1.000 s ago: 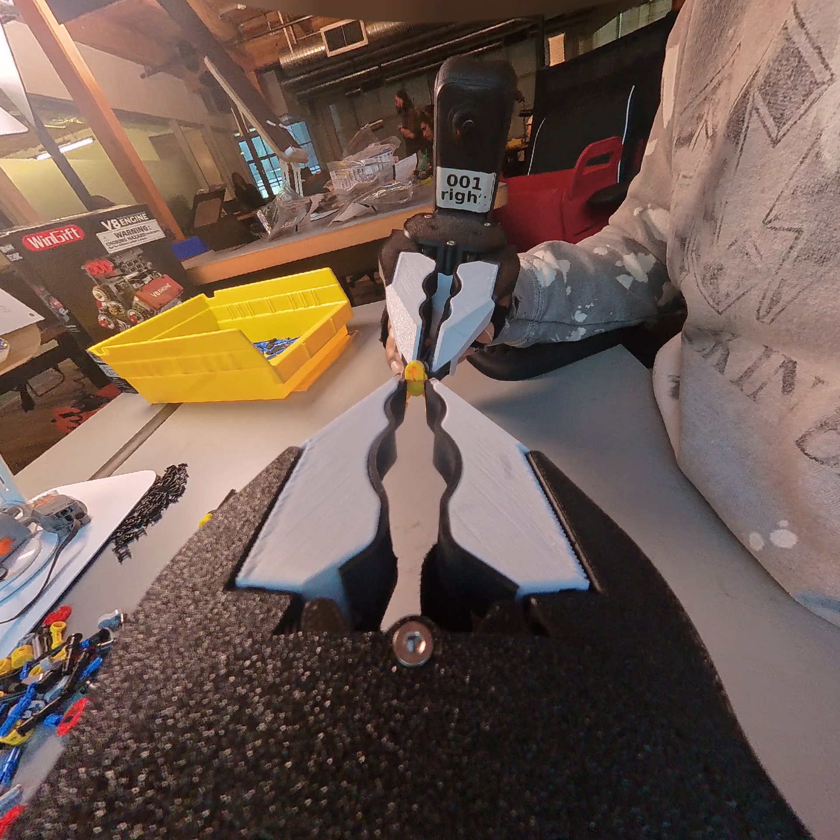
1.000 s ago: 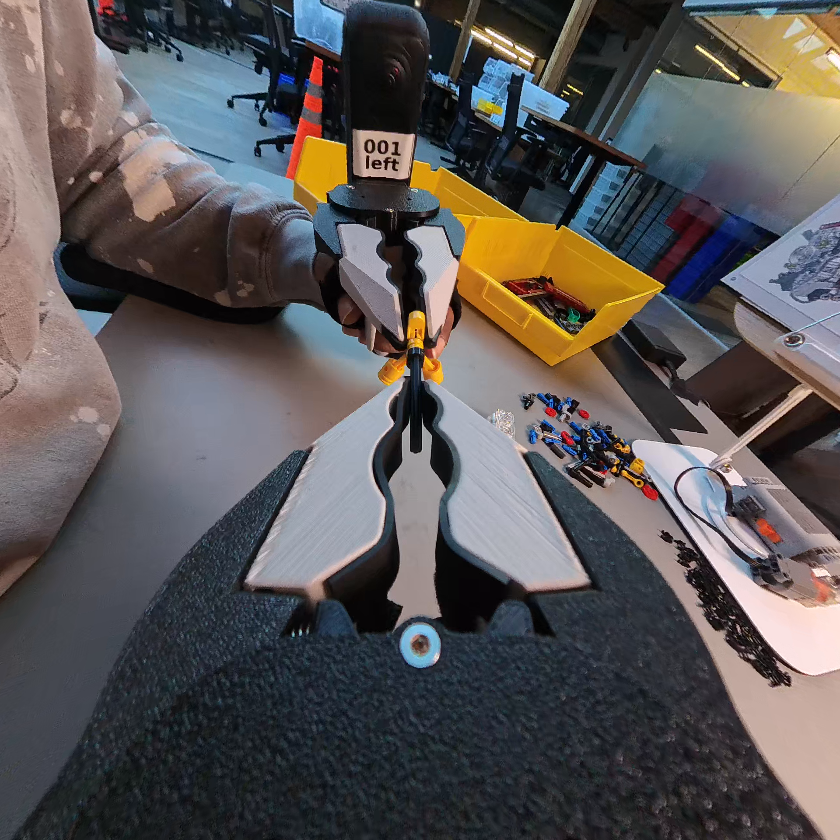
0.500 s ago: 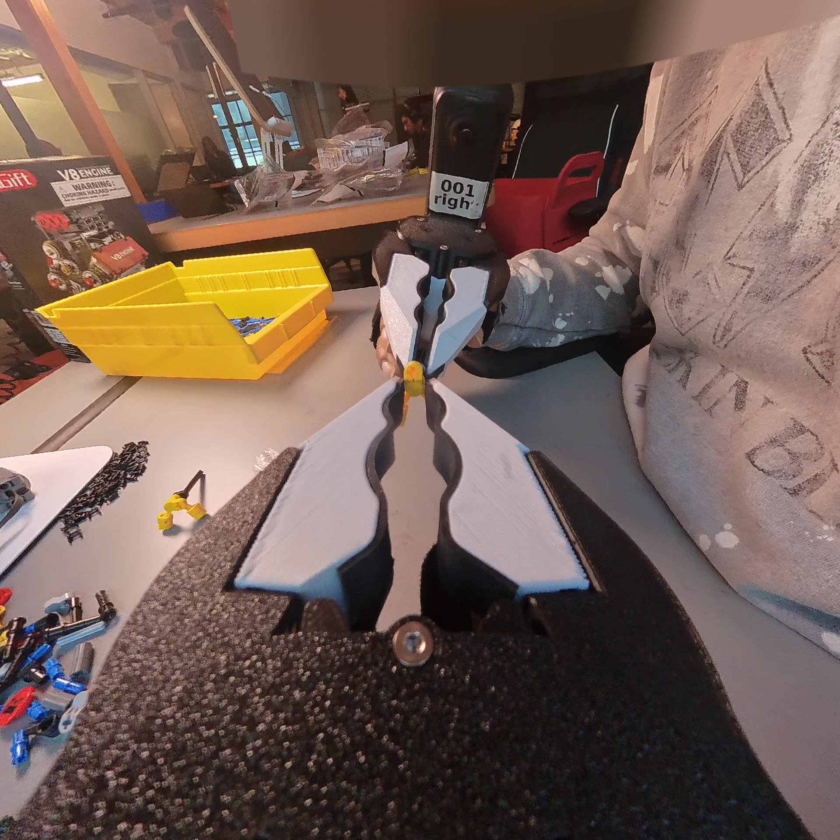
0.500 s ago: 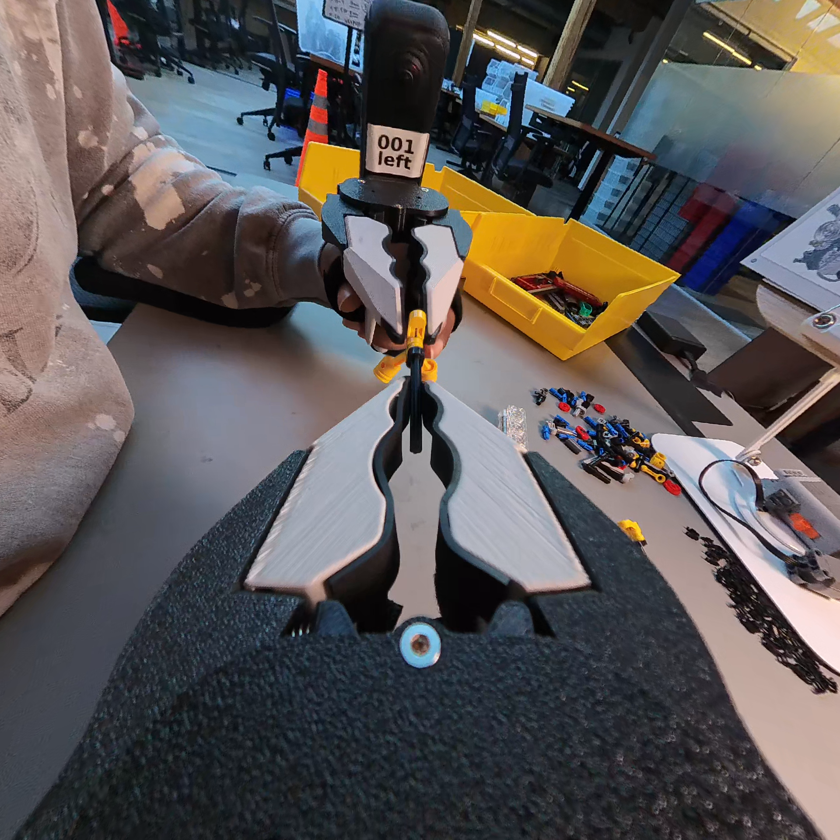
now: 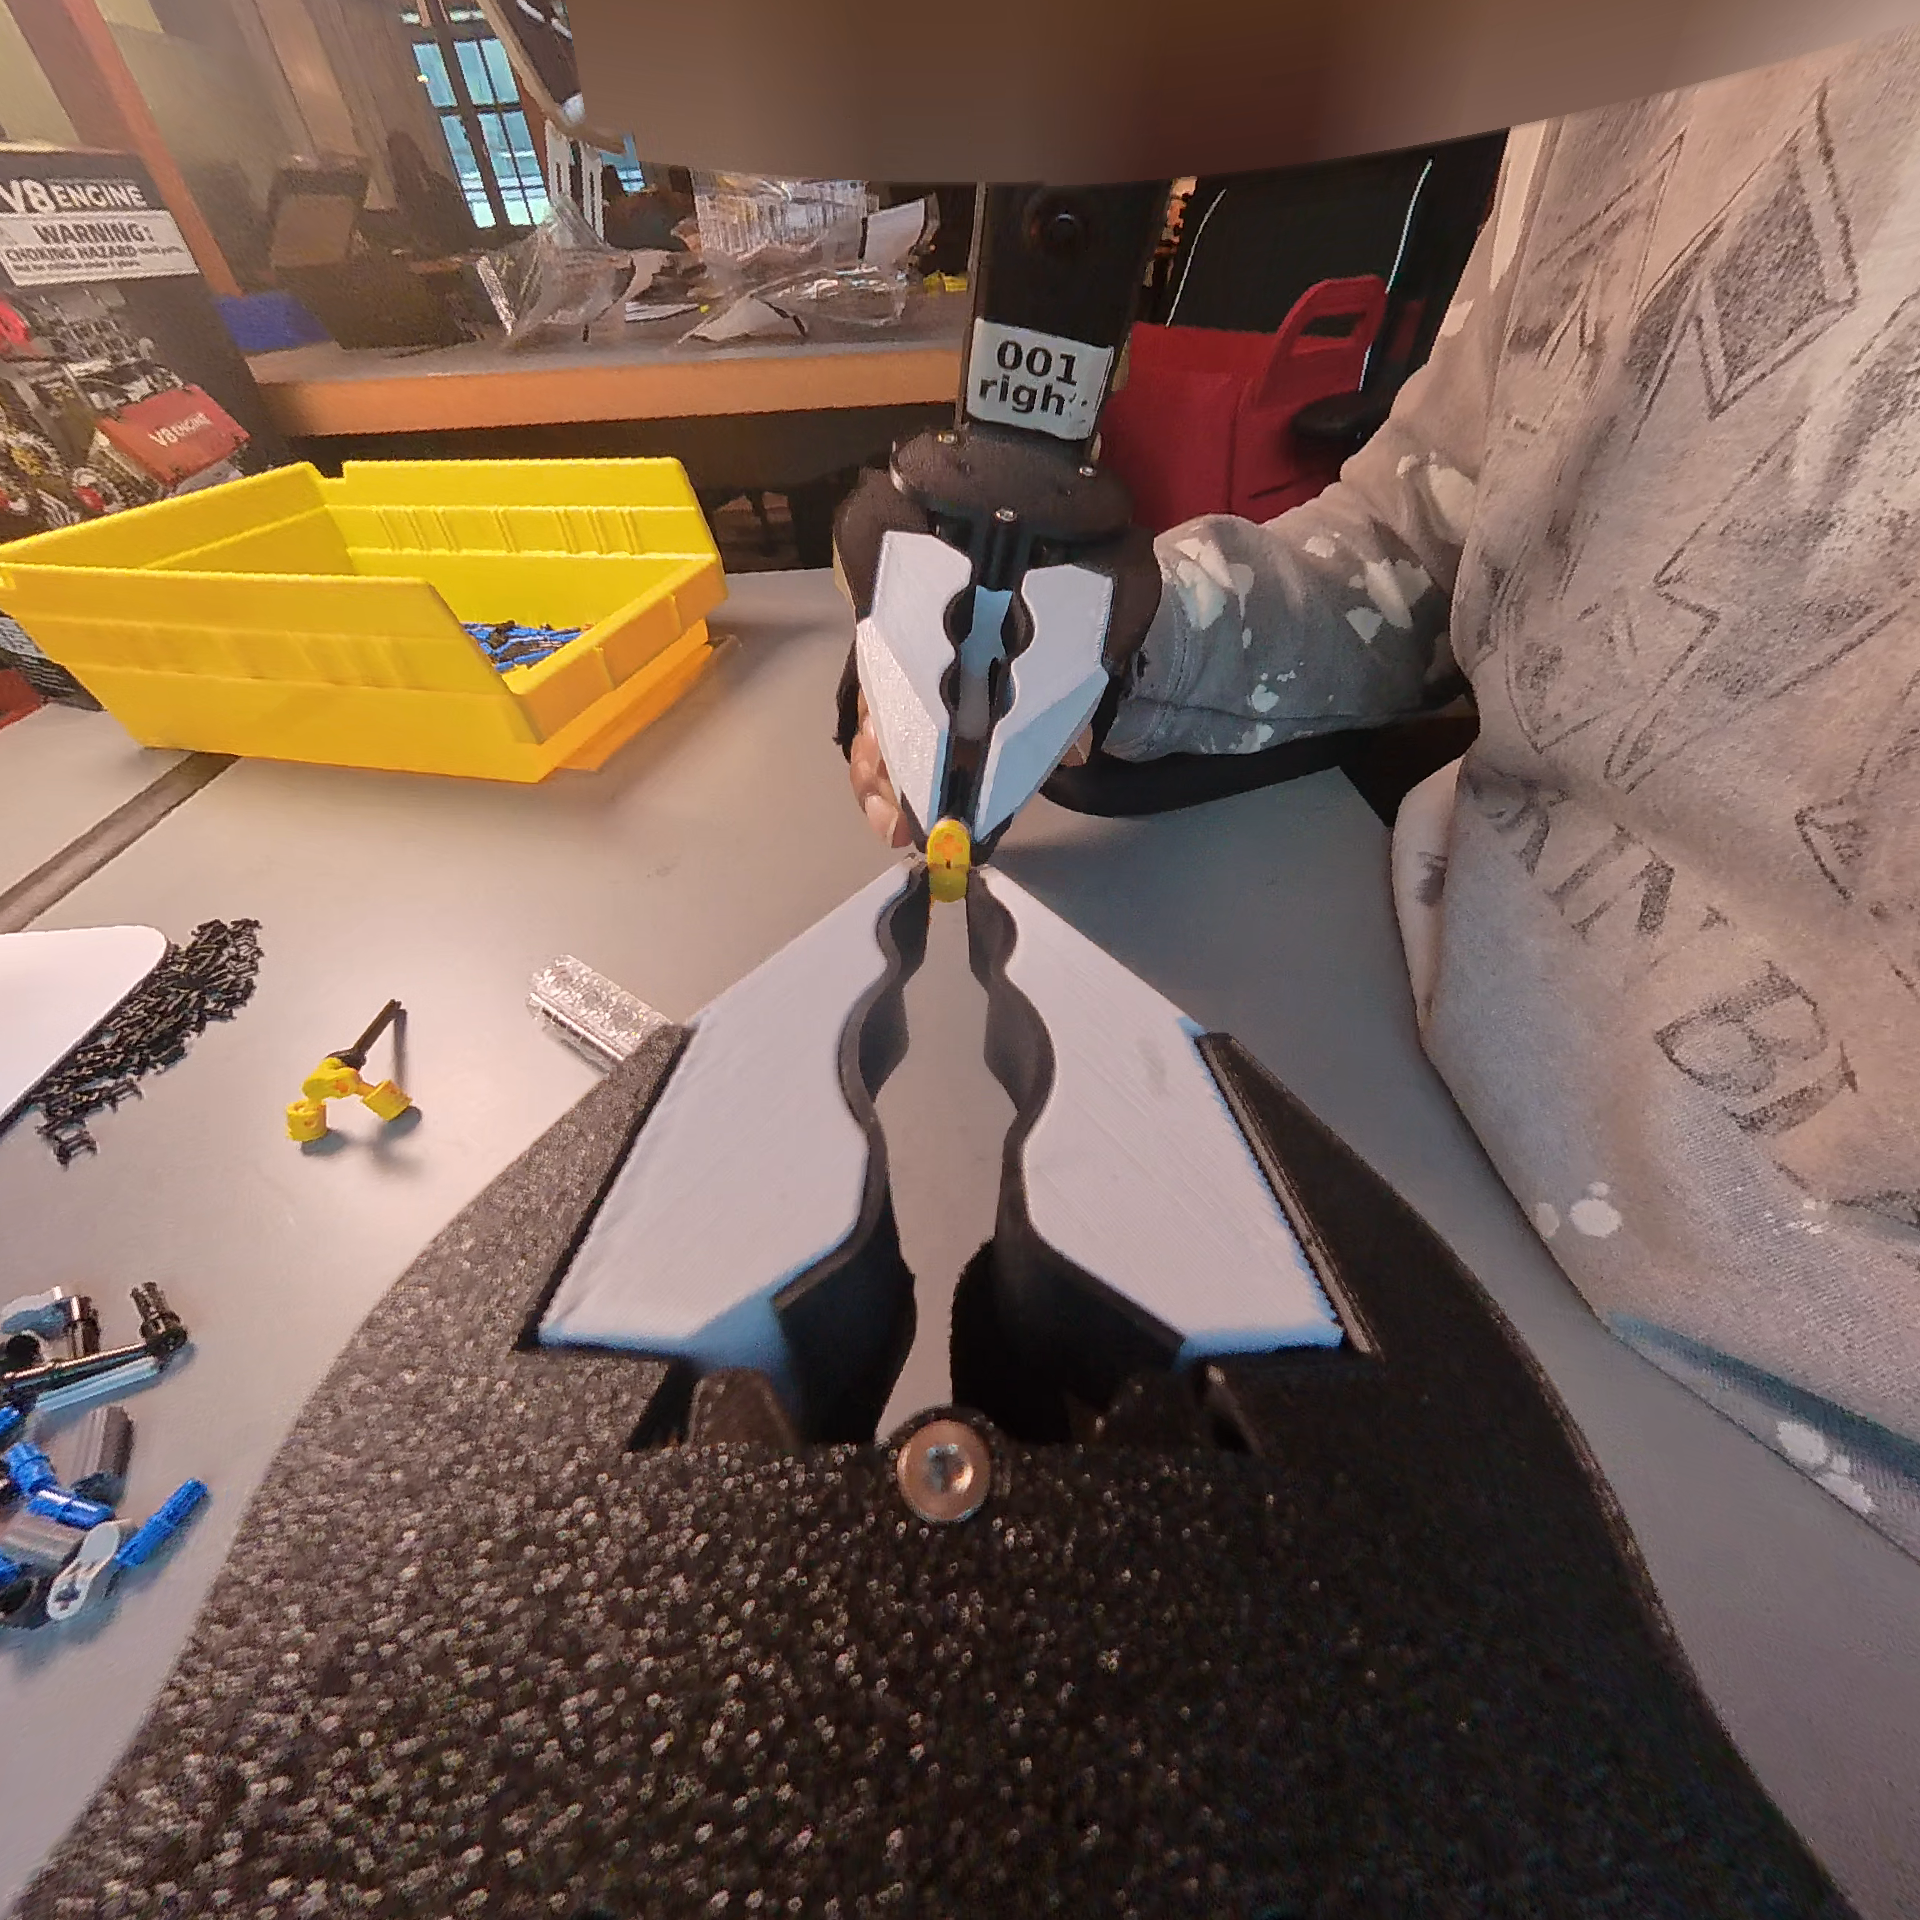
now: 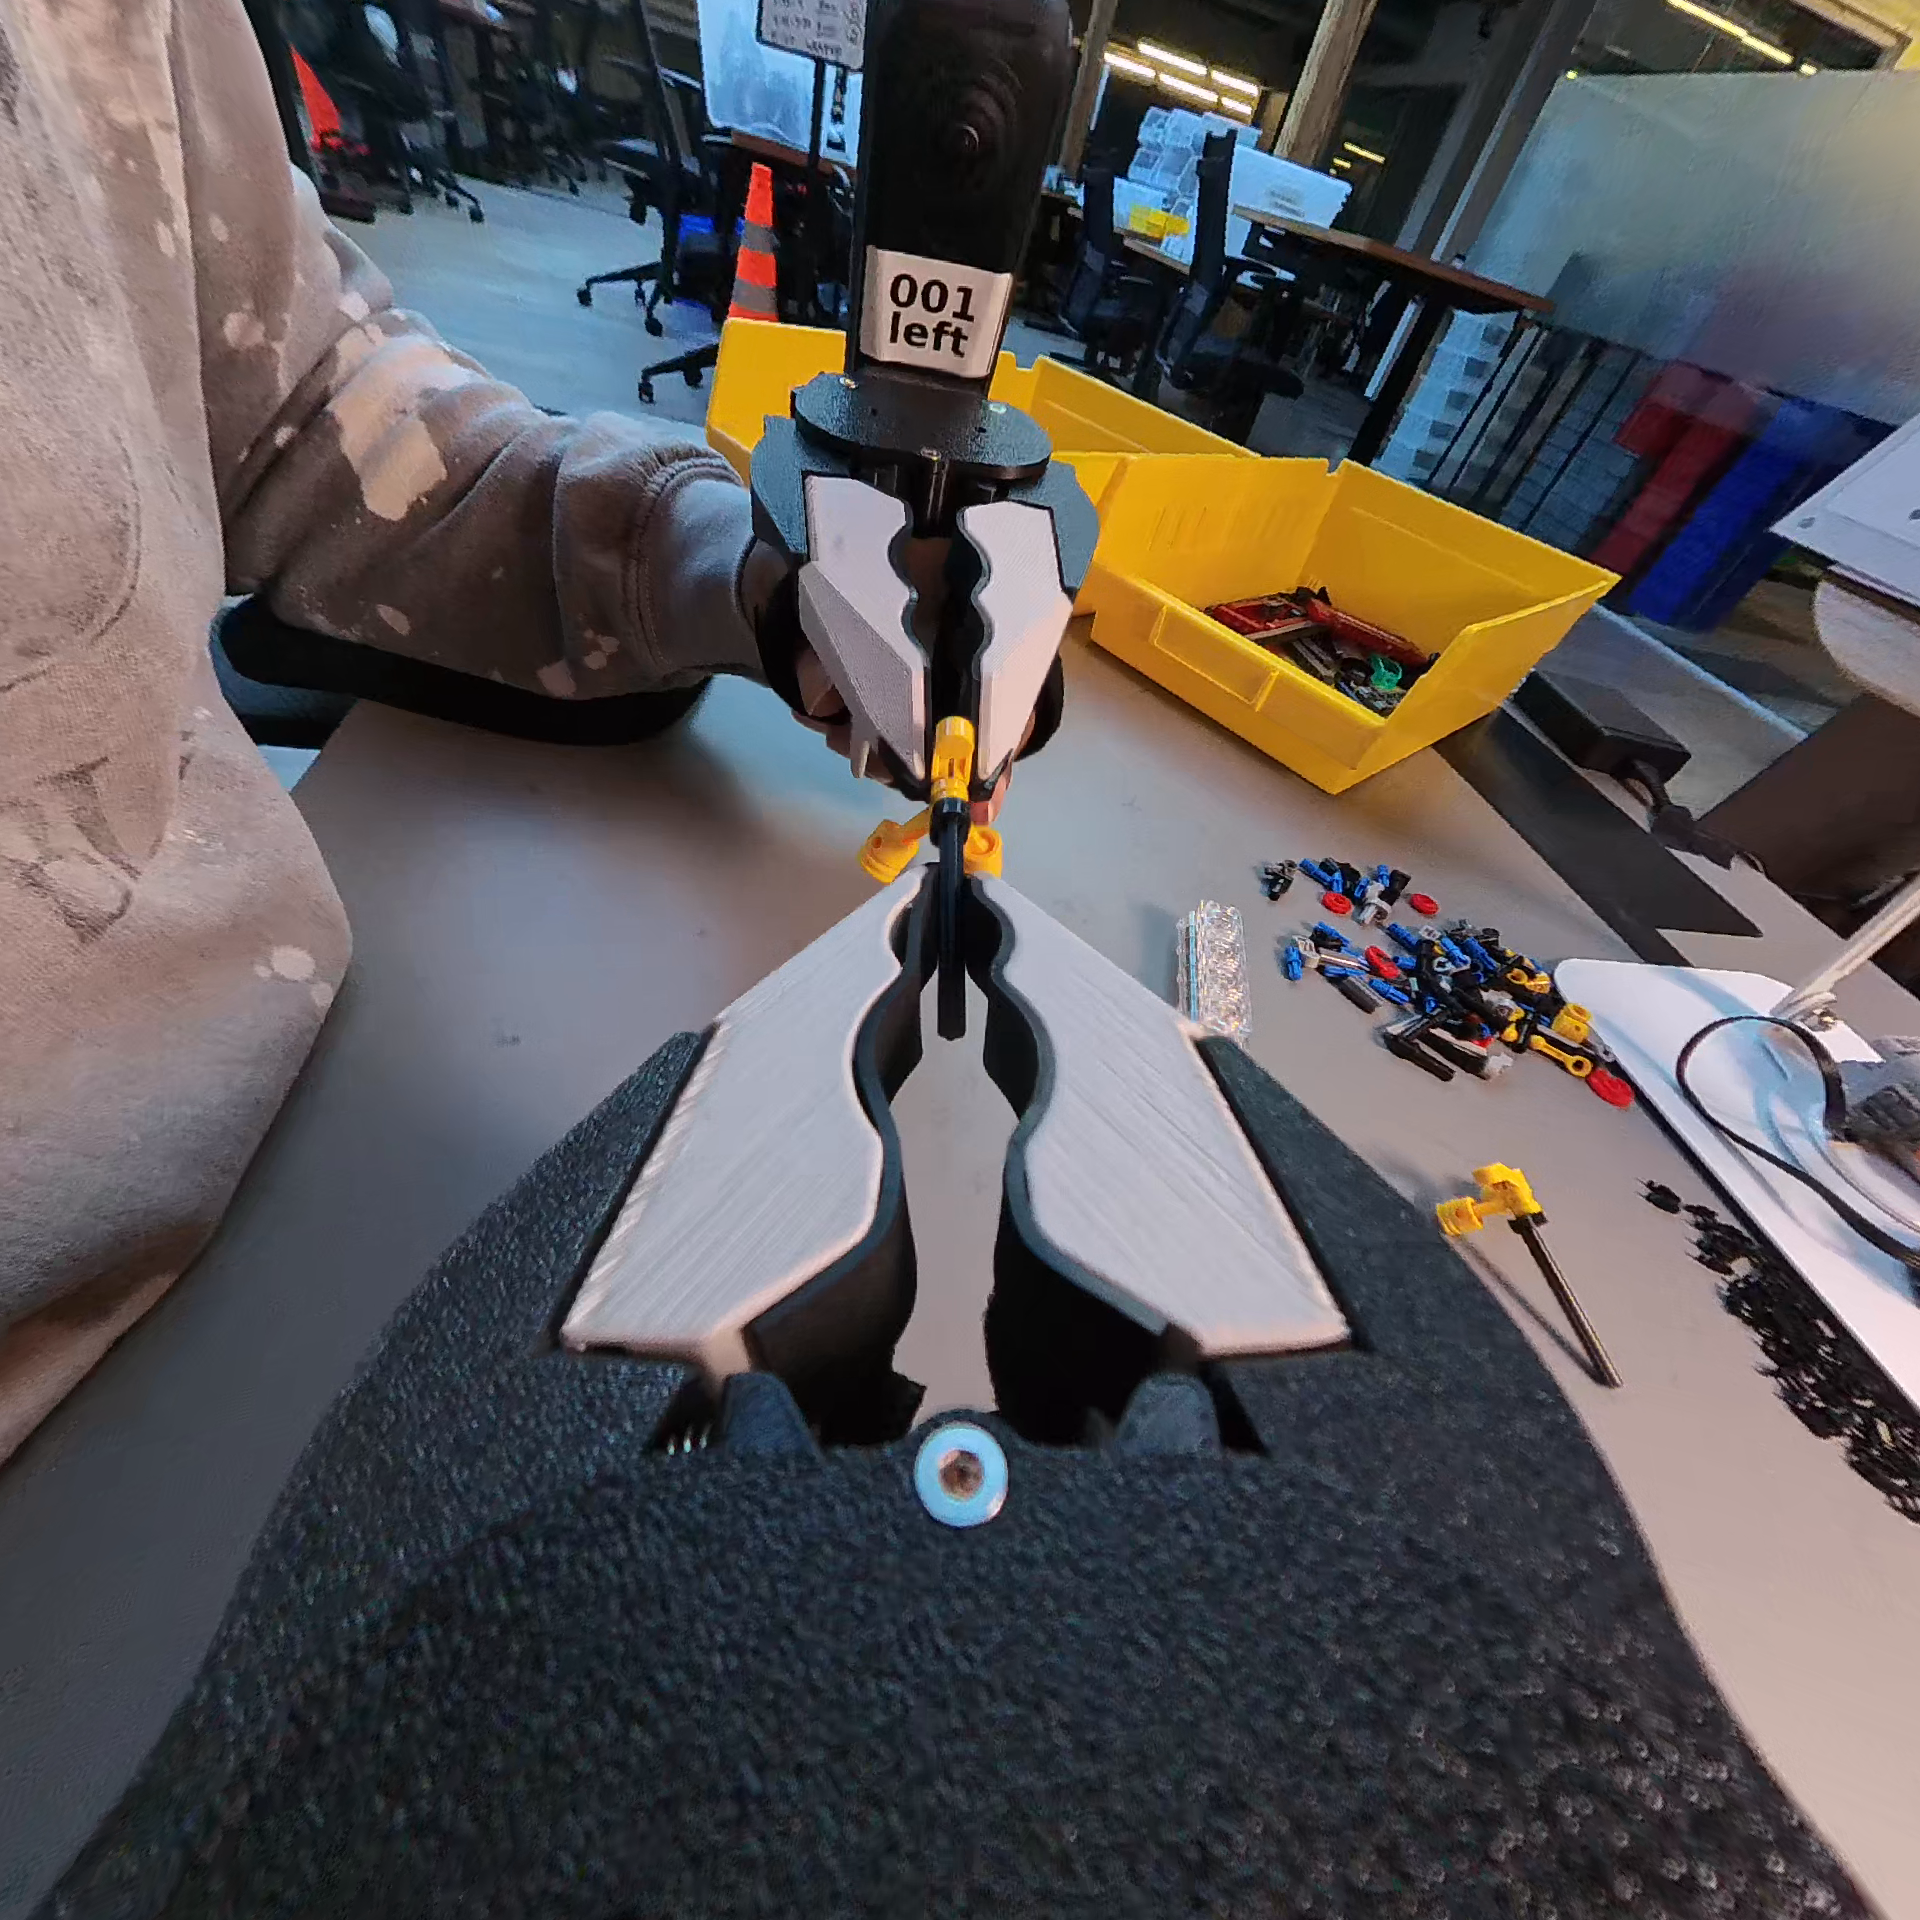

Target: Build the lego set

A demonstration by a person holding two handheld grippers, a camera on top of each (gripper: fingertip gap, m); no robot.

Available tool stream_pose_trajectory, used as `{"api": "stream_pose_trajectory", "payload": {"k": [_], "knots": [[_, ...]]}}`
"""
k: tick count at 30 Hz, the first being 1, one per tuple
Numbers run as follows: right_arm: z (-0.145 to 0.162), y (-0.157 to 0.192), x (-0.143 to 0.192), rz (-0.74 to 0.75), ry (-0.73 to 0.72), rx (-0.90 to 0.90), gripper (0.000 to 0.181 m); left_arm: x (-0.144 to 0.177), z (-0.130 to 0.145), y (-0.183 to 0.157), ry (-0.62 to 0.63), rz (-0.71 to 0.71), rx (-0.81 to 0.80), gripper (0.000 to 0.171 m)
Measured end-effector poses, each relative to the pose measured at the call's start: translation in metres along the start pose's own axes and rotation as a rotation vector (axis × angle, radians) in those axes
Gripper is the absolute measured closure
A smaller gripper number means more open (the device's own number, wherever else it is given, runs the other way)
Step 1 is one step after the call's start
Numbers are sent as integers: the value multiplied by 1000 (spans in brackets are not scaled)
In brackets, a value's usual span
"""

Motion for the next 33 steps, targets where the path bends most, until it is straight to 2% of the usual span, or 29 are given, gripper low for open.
{"api": "stream_pose_trajectory", "payload": {"k": [3, 21, 33], "knots": [[3, 0, -1, 0, 20, 3, 179, -1, 3, 0, 19, 2, 6, 164], [-7, -3, 0, 8, -155, -127, 179, 1, -6, 2, -176, -38, 38, 164], [-7, -2, 0, 13, -161, -129, 179, 0, -5, 2, -146, -44, 32, 164]]}}
Point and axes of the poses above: each gripper's, where its closed fingertips meet, x back along the fingers, z out of its underside, y = z × x across the jaws, the point moved 8 cm from there along x, back along the fingers, and after that the axes turned 6 degrees about -x, right-handed, at the moved point
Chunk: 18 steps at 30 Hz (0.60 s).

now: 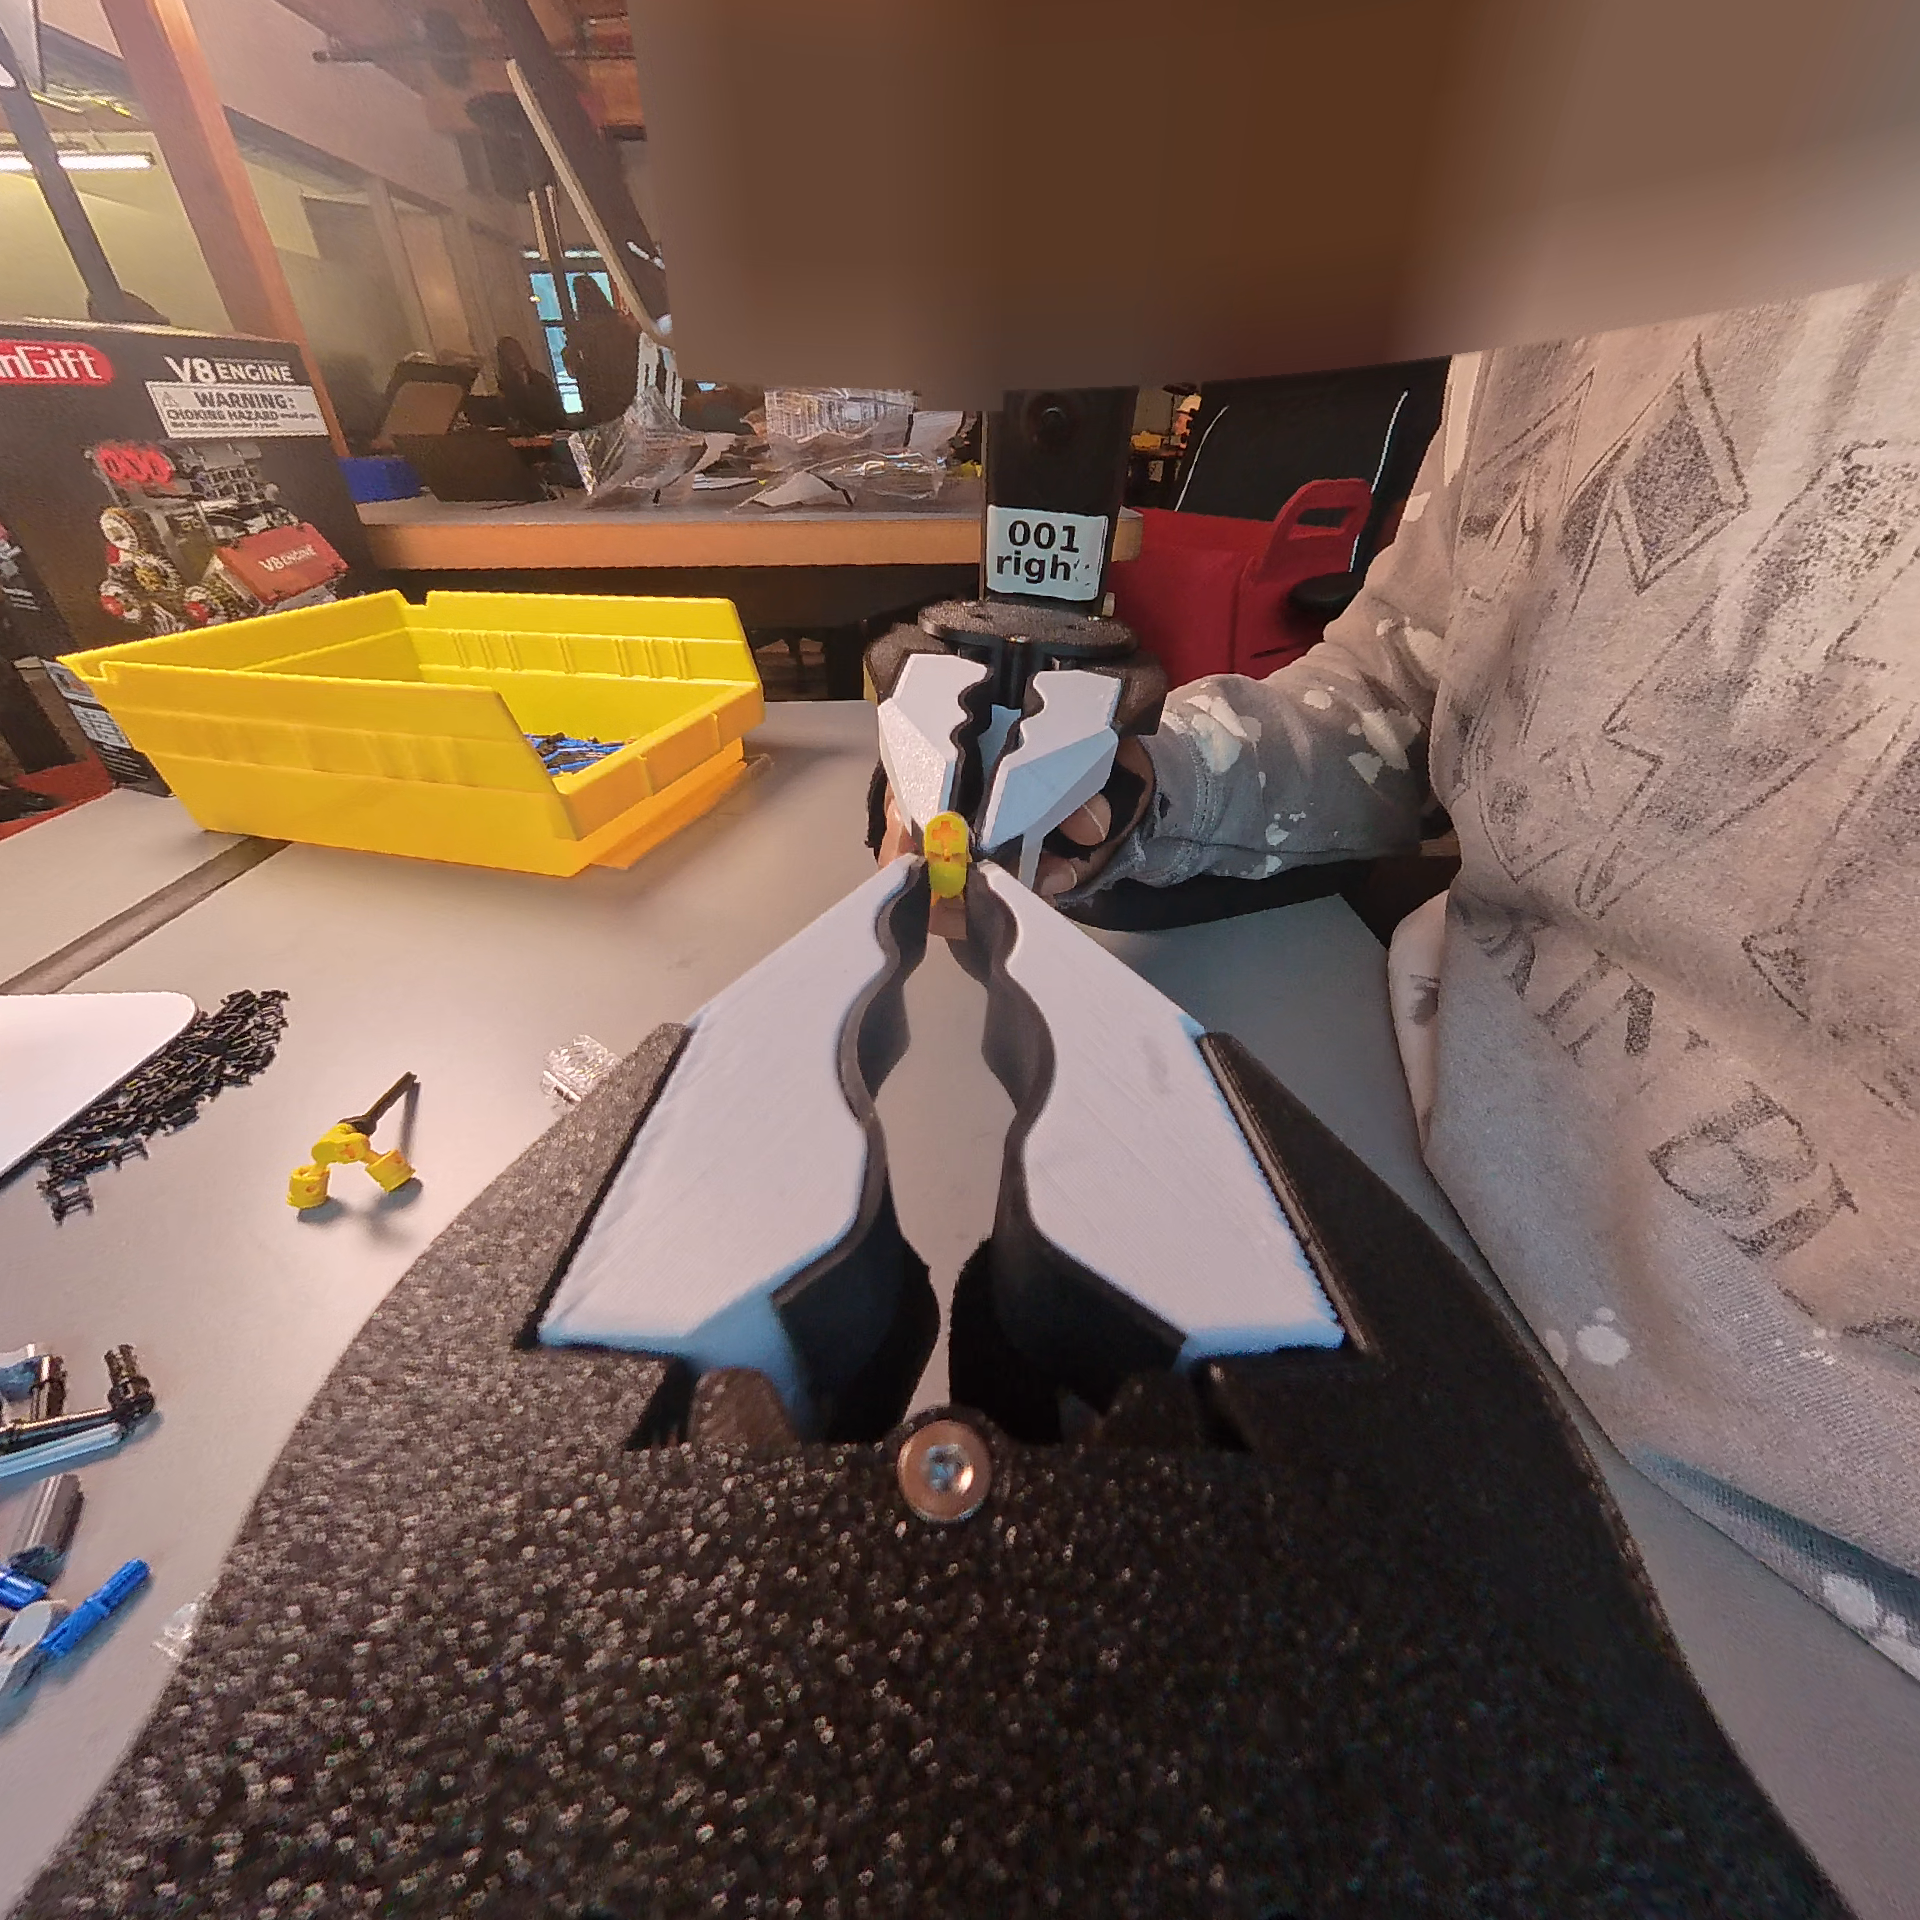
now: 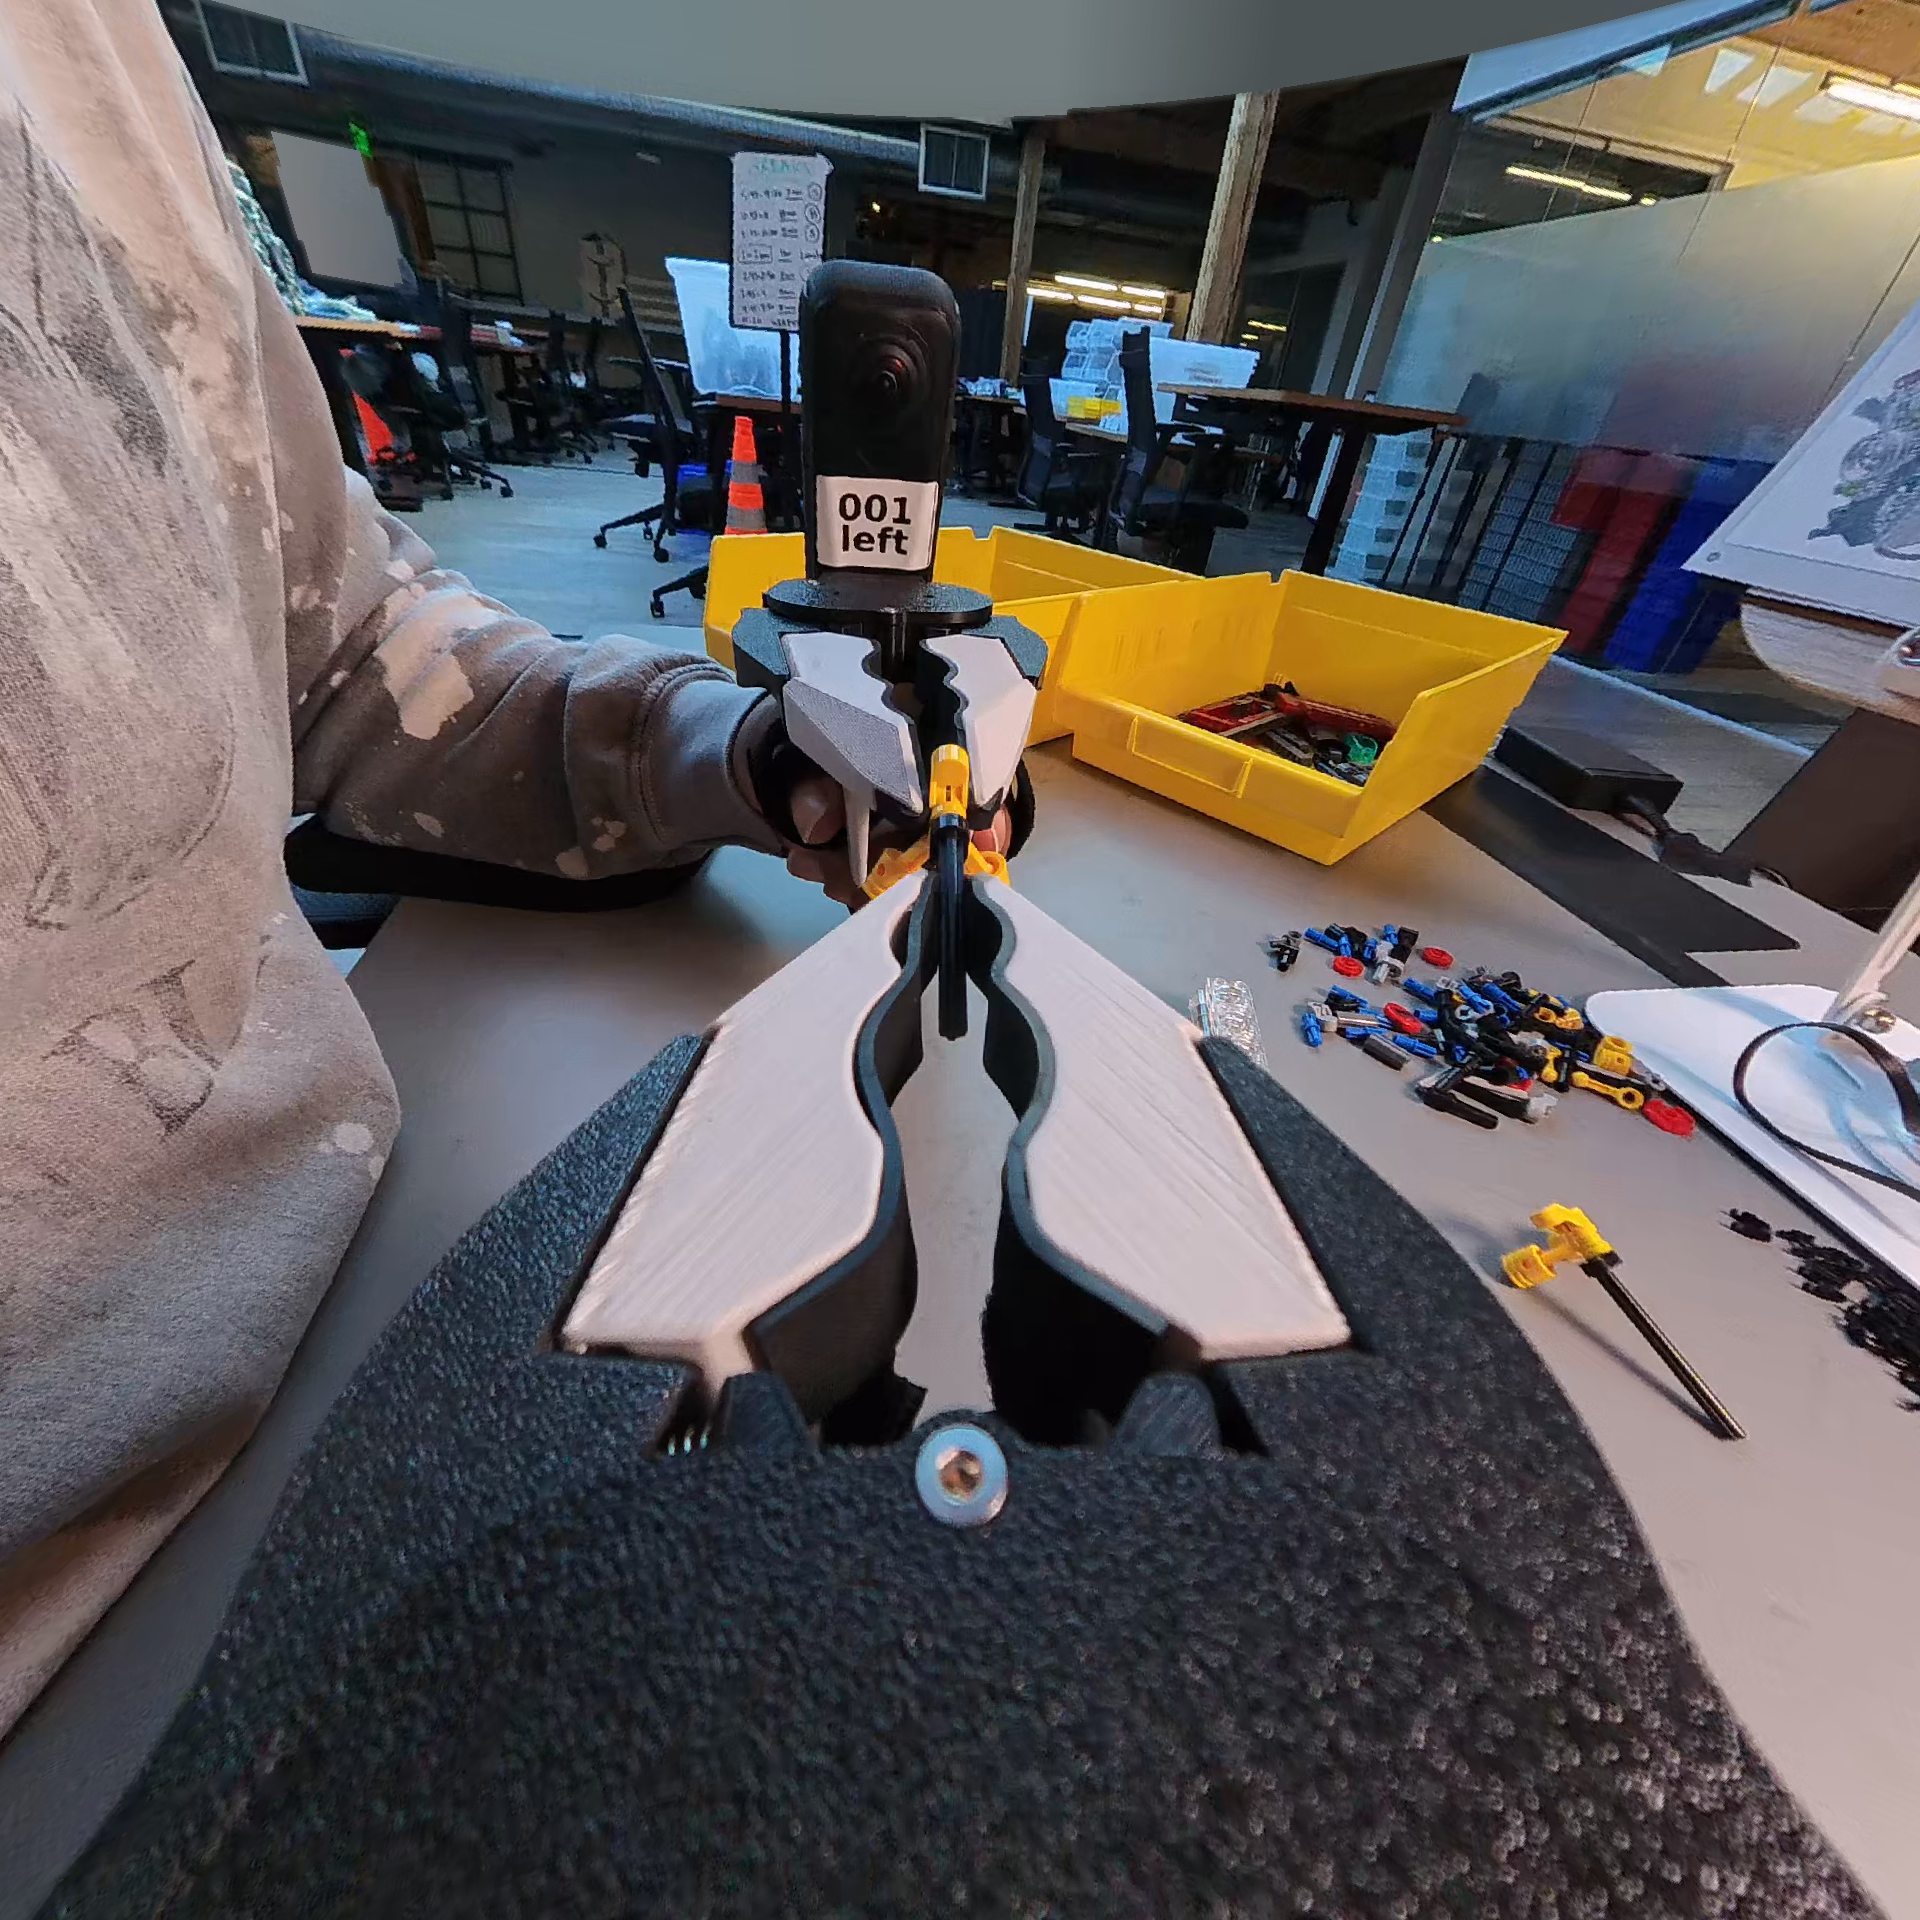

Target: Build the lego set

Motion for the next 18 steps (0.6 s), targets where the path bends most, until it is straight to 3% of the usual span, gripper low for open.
{"api": "stream_pose_trajectory", "payload": {"k": [18], "knots": [[3, -1, 0, -31, 24, 23, 178, 1, -1, 1, 16, 30, 30, 164]]}}
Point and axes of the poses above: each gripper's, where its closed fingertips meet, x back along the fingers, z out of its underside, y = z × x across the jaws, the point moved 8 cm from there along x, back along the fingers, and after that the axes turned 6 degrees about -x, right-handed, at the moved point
